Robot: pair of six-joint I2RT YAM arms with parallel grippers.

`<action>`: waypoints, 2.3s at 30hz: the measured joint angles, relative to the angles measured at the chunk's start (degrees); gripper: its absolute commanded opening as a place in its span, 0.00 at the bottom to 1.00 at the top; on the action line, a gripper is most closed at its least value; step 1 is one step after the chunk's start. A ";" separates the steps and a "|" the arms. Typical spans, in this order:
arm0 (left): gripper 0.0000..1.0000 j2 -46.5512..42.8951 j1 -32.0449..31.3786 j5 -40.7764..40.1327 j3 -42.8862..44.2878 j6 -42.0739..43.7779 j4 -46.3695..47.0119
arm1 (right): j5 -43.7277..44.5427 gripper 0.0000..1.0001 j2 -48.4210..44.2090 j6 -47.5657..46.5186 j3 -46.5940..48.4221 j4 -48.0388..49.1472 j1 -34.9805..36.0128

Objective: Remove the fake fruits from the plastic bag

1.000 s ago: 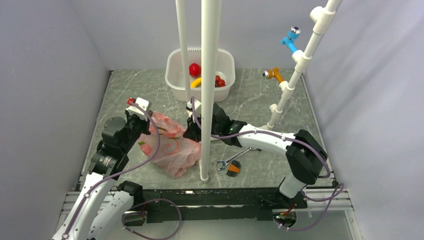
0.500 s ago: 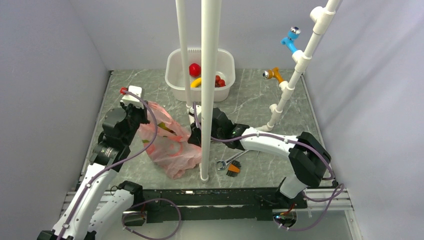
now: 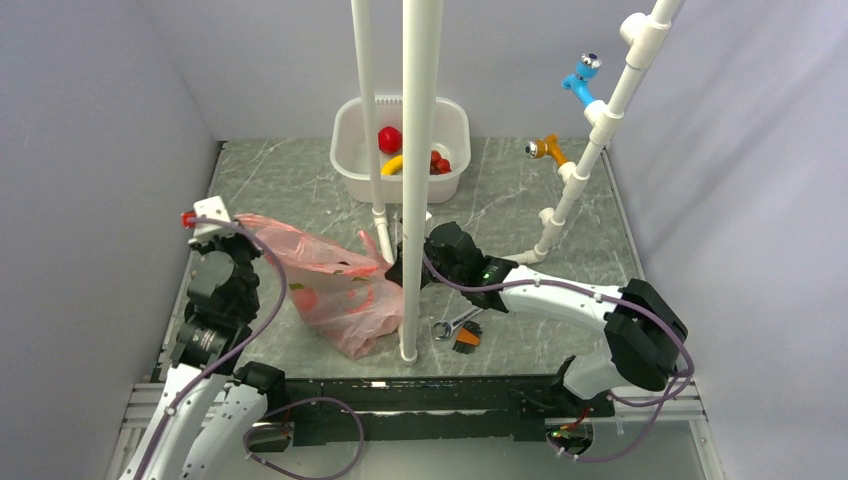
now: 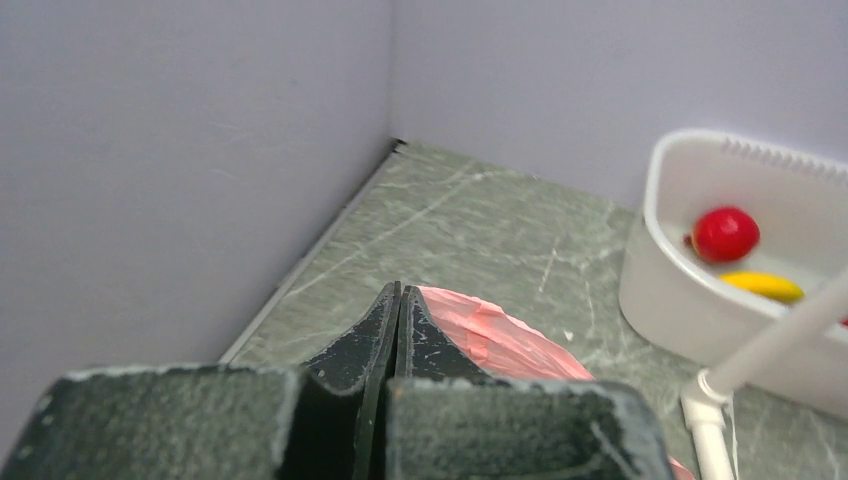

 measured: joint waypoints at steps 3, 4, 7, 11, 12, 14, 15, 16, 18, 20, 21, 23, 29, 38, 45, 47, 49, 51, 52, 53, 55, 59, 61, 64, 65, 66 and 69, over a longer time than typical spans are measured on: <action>0.00 -1.88 0.02 -3.76 -0.02 -0.37 0.24 | -1.86 0.01 4.15 1.05 6.12 0.35 -1.03; 0.00 -2.14 0.11 -4.96 -0.02 -0.42 0.17 | -2.73 0.01 6.10 1.36 9.05 0.44 -1.36; 0.00 -2.47 0.11 -7.98 -0.02 -0.44 -0.35 | -5.53 0.01 11.26 1.97 17.49 0.28 -2.29; 0.00 -4.07 0.11 -11.87 -0.02 -0.35 -0.57 | -7.76 0.01 16.13 2.03 26.88 -0.72 -2.71; 0.00 -4.72 0.11 -12.74 -0.02 -0.35 -0.52 | -8.00 0.01 16.94 1.97 28.68 -1.05 -2.73; 0.00 -5.88 0.11 -14.03 -0.02 -0.39 -0.39 | -8.09 0.01 18.18 1.55 32.39 -2.43 -2.71; 0.00 -6.38 0.11 -14.53 -0.02 -0.44 -0.39 | -8.13 0.02 18.69 1.25 33.88 -3.04 -2.73; 0.00 -6.82 0.11 -15.06 -0.02 -1.11 -0.55 | -8.20 0.05 19.21 0.94 35.74 -3.48 -2.73; 0.00 -7.39 0.11 -15.78 0.57 -4.26 -3.72 | -8.52 0.15 19.47 0.57 37.77 -4.17 -2.71; 0.00 -7.58 0.11 -15.82 2.45 -9.07 -10.38 | -9.22 0.29 19.39 0.48 38.23 -4.35 -2.71; 0.00 -7.74 0.11 -15.37 4.15 -12.79 -15.56 | -9.53 0.34 19.32 0.66 38.01 -4.35 -2.71; 0.00 -9.03 0.11 -13.62 7.74 -20.24 -25.83 | -10.36 0.43 18.34 1.01 35.08 -3.54 -2.71; 0.46 -22.71 0.11 -0.74 11.78 -37.59 -48.04 | -12.79 0.69 12.46 3.72 20.17 -6.51 -2.19; 0.99 -23.54 0.17 23.08 17.44 -37.86 -58.49 | -12.41 0.92 3.82 3.19 16.50 -13.44 -0.81; 0.99 -8.11 0.17 33.27 34.07 -24.70 -63.63 | -9.77 0.96 2.93 3.98 20.55 -18.03 -0.83; 0.99 -3.89 0.17 35.56 37.22 -20.72 -65.61 | -9.18 0.97 2.97 4.37 22.12 -19.37 -0.81; 0.99 0.66 0.17 37.92 39.30 -16.68 -67.23 | -9.16 0.97 2.89 4.59 22.62 -18.99 -0.70; 0.99 3.61 0.17 39.28 39.06 -13.79 -68.35 | -9.27 0.98 2.84 4.59 22.62 -18.93 -0.50; 0.99 4.57 0.17 39.71 38.58 -12.74 -68.72 | -9.40 0.98 2.84 4.50 22.64 -18.93 -0.42; 1.00 5.38 0.17 40.06 37.88 -11.61 -69.07 | -9.70 0.99 2.84 4.22 22.64 -18.93 -0.28; 0.99 5.95 0.17 41.44 36.15 -9.84 -69.64 | -11.26 0.99 2.84 3.32 22.62 -17.70 0.09; 1.00 4.09 0.17 42.64 33.75 -8.74 -70.14 | -16.13 0.99 2.84 1.01 22.51 -11.91 0.92; 0.99 2.38 0.17 42.32 33.07 -9.01 -70.18 | -18.45 0.99 2.86 -0.44 22.51 -9.35 1.51; 0.93 -0.87 0.17 42.14 32.41 -9.38 -69.37 | -21.11 0.99 3.72 -2.19 23.15 -7.23 2.71; 0.89 -2.03 0.17 42.07 31.93 -9.53 -68.91 | -21.97 0.99 4.44 -2.60 23.52 -6.32 3.21; 0.85 -3.28 0.17 42.03 31.63 -9.90 -68.63 | -22.99 0.99 5.35 -2.99 23.80 -5.01 3.80; 0.76 -4.59 0.17 42.12 30.01 -10.80 -67.49 | -24.63 0.99 7.58 -3.23 23.82 -2.78 5.07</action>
